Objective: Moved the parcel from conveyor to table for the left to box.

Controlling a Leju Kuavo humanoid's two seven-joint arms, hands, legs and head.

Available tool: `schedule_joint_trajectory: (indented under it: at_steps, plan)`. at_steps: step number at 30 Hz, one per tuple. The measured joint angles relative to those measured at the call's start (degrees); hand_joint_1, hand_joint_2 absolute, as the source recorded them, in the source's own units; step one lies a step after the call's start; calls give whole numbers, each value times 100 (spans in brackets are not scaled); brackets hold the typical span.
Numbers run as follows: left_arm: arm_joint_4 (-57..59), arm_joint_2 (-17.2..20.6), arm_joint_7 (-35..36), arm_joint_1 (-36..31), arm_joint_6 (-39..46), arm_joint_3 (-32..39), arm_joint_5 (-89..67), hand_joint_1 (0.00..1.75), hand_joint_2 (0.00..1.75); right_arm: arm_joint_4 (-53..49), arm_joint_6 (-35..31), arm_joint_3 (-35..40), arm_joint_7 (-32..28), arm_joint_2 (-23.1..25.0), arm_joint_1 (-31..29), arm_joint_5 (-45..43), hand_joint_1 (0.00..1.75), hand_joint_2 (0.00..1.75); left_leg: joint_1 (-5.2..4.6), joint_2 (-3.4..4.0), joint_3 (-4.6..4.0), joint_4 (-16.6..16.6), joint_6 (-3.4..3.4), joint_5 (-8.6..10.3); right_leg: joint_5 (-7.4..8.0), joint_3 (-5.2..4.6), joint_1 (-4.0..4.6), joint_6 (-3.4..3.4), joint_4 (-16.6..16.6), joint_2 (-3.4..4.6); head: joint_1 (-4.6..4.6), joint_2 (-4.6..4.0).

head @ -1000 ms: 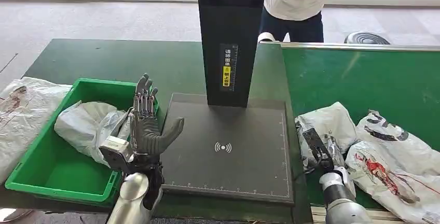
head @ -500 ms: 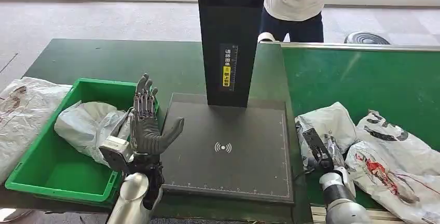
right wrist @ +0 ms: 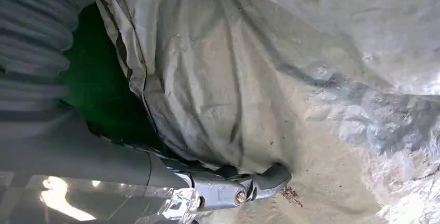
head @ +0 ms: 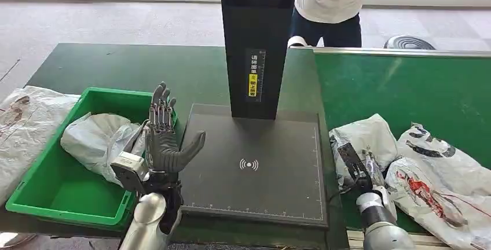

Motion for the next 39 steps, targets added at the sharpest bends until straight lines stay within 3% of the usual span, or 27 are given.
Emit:
schedule_joint_trajectory:
  at_steps: [39]
  plan:
    - [0, 0, 0, 0, 0, -2, -2, 0, 175, 2, 0, 0, 0, 0, 0, 0, 0, 175, 0, 0, 0, 0, 0, 0, 0, 0, 0, 0, 0, 0, 0, 0]
